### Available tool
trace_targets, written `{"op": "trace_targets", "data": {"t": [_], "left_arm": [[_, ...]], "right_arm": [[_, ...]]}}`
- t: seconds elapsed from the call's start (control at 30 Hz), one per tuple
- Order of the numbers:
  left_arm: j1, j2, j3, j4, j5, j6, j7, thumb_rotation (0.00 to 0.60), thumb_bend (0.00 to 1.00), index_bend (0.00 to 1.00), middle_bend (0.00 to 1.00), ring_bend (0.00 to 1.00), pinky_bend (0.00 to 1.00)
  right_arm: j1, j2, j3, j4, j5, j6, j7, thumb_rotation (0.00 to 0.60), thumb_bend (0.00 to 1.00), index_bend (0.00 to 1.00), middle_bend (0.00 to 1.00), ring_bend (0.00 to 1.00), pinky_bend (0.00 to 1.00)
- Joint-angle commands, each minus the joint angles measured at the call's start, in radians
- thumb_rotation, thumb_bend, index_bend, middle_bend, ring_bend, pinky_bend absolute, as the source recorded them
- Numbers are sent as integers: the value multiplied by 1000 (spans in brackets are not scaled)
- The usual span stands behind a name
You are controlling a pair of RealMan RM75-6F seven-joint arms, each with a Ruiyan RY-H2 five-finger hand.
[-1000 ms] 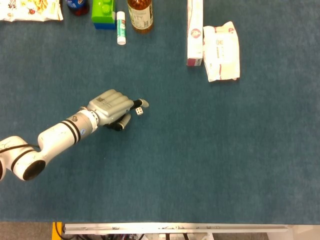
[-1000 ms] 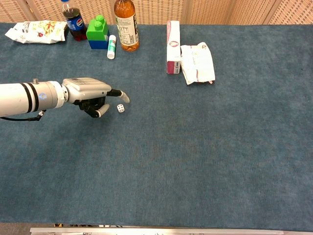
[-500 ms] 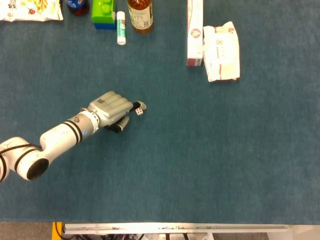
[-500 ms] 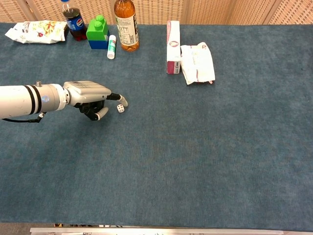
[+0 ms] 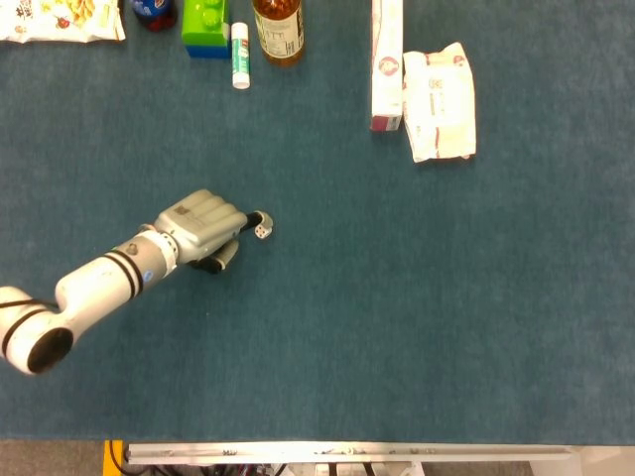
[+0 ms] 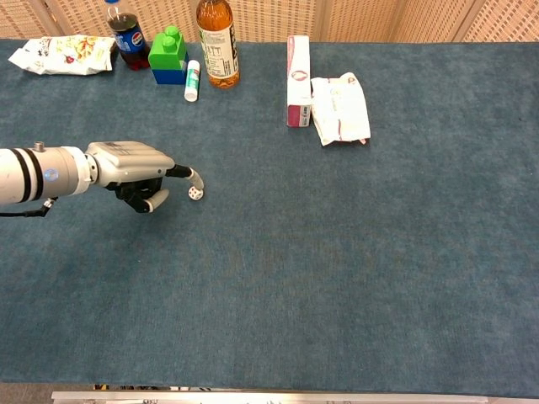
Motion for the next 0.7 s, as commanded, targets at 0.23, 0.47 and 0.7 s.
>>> {"op": "trace_targets", "data": {"t": [0.23,0.47,0.7], "left_arm": [[14,66,33,-95,-13,36,50,600,717,148,973,1000,1000],[19,56,19,-106,-19,69,50,600,717,150,967,1000,1000],[3,4,7,-46,-45,52,52,600,717,148,967,1000,1000]], "right_arm": [[-7,3,-1,-6,-7,11,1,600,364,205,260,139,169],[-11,5,-2,-5,-5,14,4,600,364,205,260,139,169],[-15,5,-2,1,0,12,9,600,364,205,260,139,169]]}}
